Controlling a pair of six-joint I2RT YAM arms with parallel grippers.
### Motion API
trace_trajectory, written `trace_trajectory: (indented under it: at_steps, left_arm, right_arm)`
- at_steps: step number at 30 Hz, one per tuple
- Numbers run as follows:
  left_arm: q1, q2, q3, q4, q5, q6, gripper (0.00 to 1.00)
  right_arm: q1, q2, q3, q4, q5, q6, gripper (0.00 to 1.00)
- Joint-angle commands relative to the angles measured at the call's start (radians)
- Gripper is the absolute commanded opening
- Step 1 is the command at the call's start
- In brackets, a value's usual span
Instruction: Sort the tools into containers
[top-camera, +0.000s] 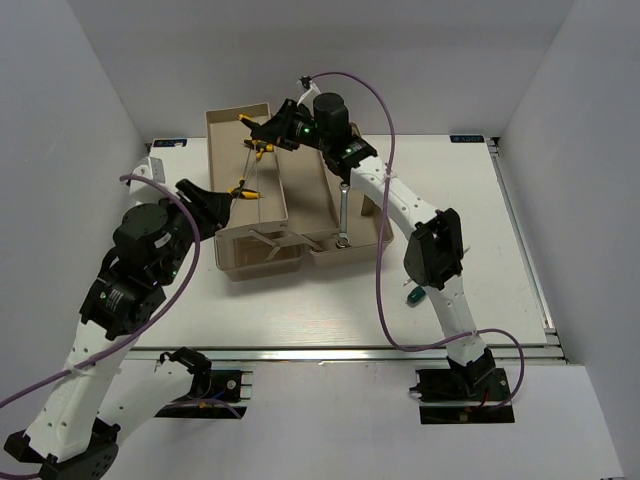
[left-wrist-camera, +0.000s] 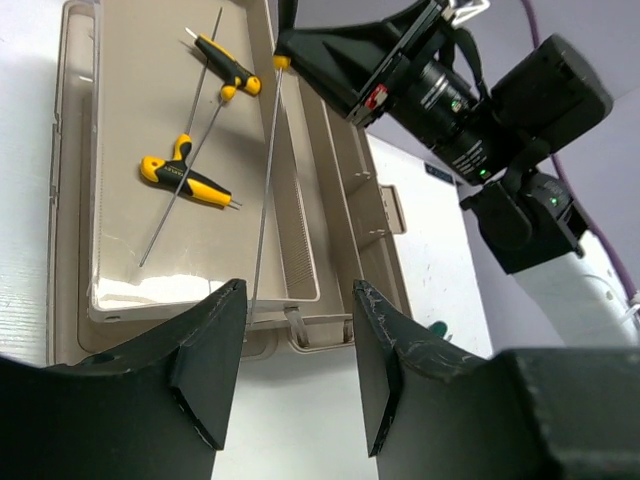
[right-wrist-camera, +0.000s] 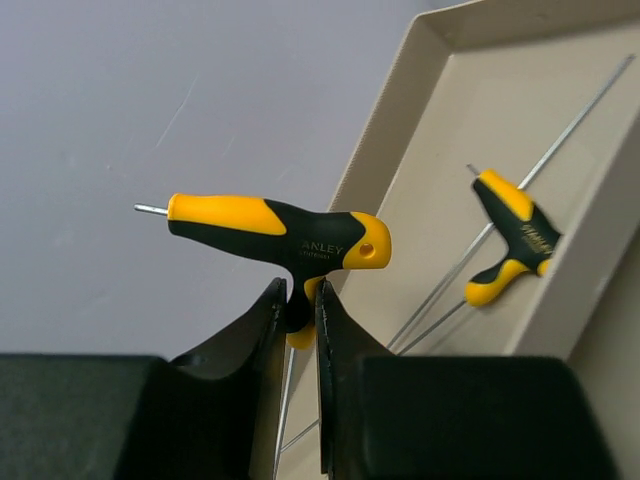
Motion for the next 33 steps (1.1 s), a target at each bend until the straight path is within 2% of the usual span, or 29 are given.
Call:
trace_trajectory:
  at_steps: [1, 5, 13, 17, 20, 21, 23, 24, 25, 26, 31, 33]
  left_arm:
    - [-0.003, 0.018, 0.020, 0.029, 0.029, 0.022, 0.57]
    - [-0.003, 0.016, 0.012, 0.030, 0.047, 0.014, 0.57]
    - [-0.003, 0.010, 0.006, 0.038, 0.055, -0.004, 0.56]
    - [-0.003, 0.018, 0.015, 0.033, 0.056, -0.007, 0.57]
    - [-0.003, 0.019, 0.014, 0.039, 0.063, -0.012, 0.56]
    - [-0.003, 0.022, 0.014, 0.041, 0.066, -0.014, 0.56]
    - [-0.003, 0.025, 0.014, 0.044, 0.069, -0.014, 0.56]
    - [-0.003, 0.025, 0.014, 0.047, 0.070, -0.014, 0.56]
    - [-0.003, 0.028, 0.012, 0.052, 0.073, -0.014, 0.56]
    - [-0.003, 0.031, 0.011, 0.061, 0.078, -0.012, 0.56]
    - [-0.003, 0.076, 0.021, 0.099, 0.133, 0.008, 0.53]
    - [-0.003, 0.099, 0.032, 0.131, 0.167, 0.023, 0.39]
  right_arm:
    - [-0.019, 0.015, 0.043, 0.052, 0.065, -0.019, 0.00]
    - [-0.041, -0.021, -0.009, 0.087, 0.057, 0.066, 0.00]
    - [-0.038, 0.017, 0.011, 0.067, 0.101, 0.049, 0.01]
    - [-0.032, 0.035, 0.014, 0.075, 0.100, 0.021, 0.20]
    - [-0.028, 0.046, 0.017, 0.090, 0.089, 0.003, 0.38]
    - [-0.027, 0.046, 0.016, 0.096, 0.088, -0.006, 0.49]
    - [-0.025, 0.043, 0.017, 0.104, 0.068, -0.017, 0.56]
    - [-0.025, 0.045, 0.017, 0.109, 0.053, -0.031, 0.65]
    - [-0.025, 0.043, 0.020, 0.112, 0.043, -0.040, 0.70]
    - [-0.024, 0.040, 0.022, 0.115, 0.034, -0.052, 0.73]
    - [-0.038, 0.020, 0.053, 0.107, 0.011, -0.146, 0.73]
    - [-0.050, -0.015, 0.063, 0.103, 0.011, -0.207, 0.69]
